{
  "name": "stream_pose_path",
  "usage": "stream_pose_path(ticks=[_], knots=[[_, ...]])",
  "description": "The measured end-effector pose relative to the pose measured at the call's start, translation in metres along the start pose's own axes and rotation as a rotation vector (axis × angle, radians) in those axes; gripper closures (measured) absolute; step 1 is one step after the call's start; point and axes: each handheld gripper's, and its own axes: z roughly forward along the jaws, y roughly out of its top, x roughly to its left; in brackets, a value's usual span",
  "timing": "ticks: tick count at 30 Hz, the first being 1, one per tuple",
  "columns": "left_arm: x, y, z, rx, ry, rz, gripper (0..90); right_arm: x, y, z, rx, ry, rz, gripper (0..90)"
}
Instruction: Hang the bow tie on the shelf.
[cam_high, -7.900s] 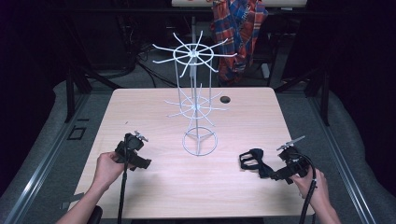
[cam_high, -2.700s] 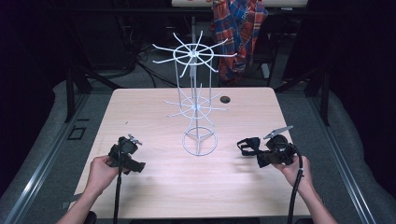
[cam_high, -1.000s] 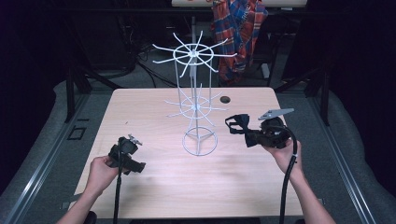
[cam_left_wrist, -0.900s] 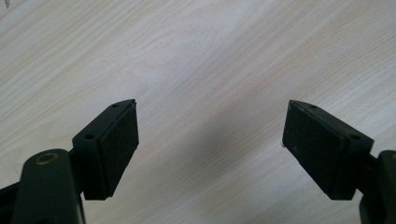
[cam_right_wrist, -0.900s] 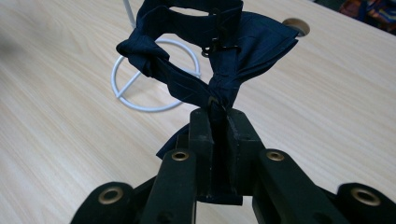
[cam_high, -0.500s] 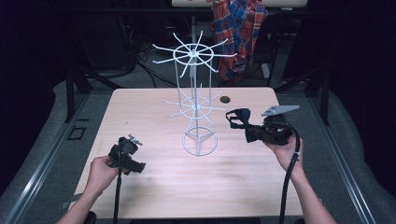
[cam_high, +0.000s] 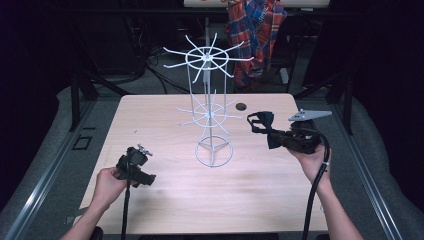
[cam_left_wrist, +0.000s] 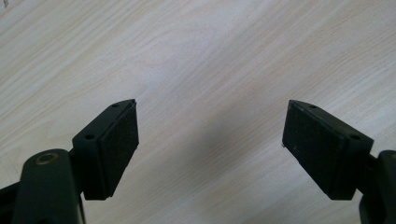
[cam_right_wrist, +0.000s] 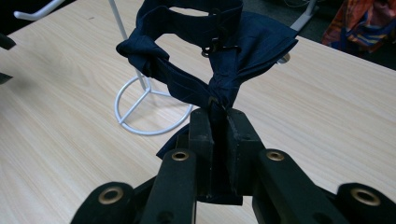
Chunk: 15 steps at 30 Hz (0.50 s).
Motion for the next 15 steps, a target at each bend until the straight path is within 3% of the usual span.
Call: stream_pose_path(ticks=[6, 15], knots=[[-0.001, 0.0, 0.0, -0.004, 0.003, 0.0, 18.7, 0.0, 0.006, -0.007, -0.025, -0.005, 0.004, 82.0], [0.0, 0.0, 0.0, 0.0, -0.005, 0.0, 18.7, 0.008, 0.015, -0.001, -0.028, 0.015, -0.009, 81.9]])
